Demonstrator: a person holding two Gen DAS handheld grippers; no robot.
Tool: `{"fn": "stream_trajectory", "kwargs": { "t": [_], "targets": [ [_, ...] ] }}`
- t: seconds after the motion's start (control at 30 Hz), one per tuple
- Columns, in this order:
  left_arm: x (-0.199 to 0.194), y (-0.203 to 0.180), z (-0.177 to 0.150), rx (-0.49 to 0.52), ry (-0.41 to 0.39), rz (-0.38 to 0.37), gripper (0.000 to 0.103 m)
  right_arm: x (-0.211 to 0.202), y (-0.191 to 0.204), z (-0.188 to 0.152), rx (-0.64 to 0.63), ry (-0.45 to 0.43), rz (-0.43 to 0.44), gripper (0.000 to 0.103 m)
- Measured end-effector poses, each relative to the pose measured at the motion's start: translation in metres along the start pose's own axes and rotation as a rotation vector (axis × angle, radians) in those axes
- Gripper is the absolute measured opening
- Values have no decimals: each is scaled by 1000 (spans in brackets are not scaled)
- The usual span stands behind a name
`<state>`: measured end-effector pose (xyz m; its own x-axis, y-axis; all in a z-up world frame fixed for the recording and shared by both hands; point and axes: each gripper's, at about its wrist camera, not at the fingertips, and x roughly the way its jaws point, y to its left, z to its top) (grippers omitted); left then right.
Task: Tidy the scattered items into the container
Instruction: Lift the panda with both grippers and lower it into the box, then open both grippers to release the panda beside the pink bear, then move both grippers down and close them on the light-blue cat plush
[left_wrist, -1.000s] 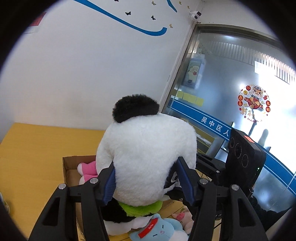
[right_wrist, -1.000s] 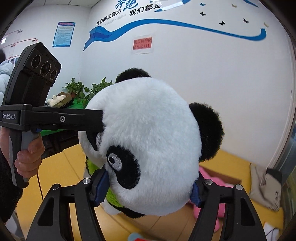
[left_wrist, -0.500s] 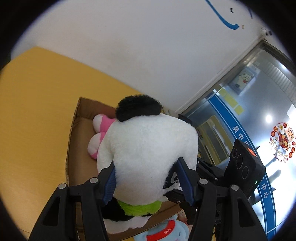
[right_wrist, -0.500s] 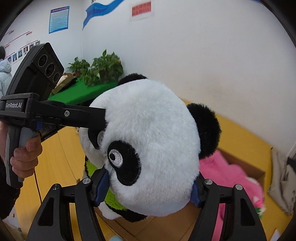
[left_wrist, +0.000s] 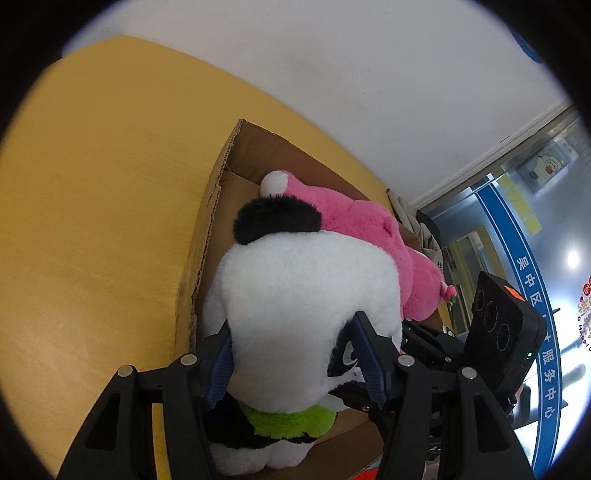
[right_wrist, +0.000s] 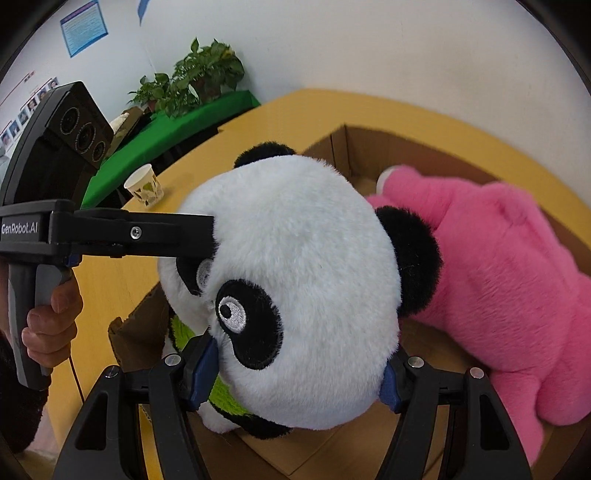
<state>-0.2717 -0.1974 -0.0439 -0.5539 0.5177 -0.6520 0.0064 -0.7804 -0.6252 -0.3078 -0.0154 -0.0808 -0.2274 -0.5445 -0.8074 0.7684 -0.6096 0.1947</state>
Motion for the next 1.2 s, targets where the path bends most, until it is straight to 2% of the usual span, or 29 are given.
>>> {"fn": "stream_trajectory", "kwargs": {
  "t": [0.07, 0.13, 0.2, 0.23, 0.3, 0.33, 0.43, 0.5, 0.57, 0.63, 0.73, 0.83, 0.9, 1.0, 1.1, 1.2],
  "targets": [
    [1, 3, 2, -6, -12, 10, 59, 5, -3, 7, 16, 5, 4, 75],
    [0, 1, 4, 18, -39, 40, 65, 5, -4, 6, 23, 8, 2, 77],
    [-9, -2, 3, 22, -83, 56, 71, 6, -3, 5, 30, 1, -7, 85],
    [-14, -6, 3, 36, -105, 73, 71, 4, -3, 3, 43, -13, -12, 93],
    [-31, -20, 1, 92, -171, 134, 70, -8, 0, -6, 43, -51, -24, 96],
    [-42, -29, -1, 123, -204, 141, 70, -15, 5, -8, 26, -72, -45, 98],
    [-77, -62, -11, 217, -274, 155, 70, -50, 16, -13, -4, -135, -105, 100],
    [-99, -86, -25, 273, -320, 191, 81, -82, 27, -20, -20, -202, -162, 103],
    [-117, -108, -42, 318, -354, 215, 81, -118, 37, -33, -27, -273, -239, 103],
    [-130, -126, -62, 363, -382, 218, 81, -156, 45, -54, 24, -348, -308, 103],
    [-138, -150, -99, 414, -414, 245, 81, -195, 52, -89, 171, -406, -351, 103],
    [-134, -166, -134, 439, -409, 241, 81, -223, 65, -131, 217, -435, -443, 103],
    [-125, -169, -152, 426, -391, 235, 81, -232, 69, -151, 240, -420, -510, 103],
    [-112, -171, -171, 387, -348, 195, 81, -238, 75, -166, 252, -385, -536, 103],
    [-106, -177, -184, 388, -316, 193, 81, -247, 83, -178, 235, -381, -563, 103],
    [-104, -184, -191, 404, -292, 158, 81, -249, 91, -187, 206, -372, -581, 103]
  ]
}}
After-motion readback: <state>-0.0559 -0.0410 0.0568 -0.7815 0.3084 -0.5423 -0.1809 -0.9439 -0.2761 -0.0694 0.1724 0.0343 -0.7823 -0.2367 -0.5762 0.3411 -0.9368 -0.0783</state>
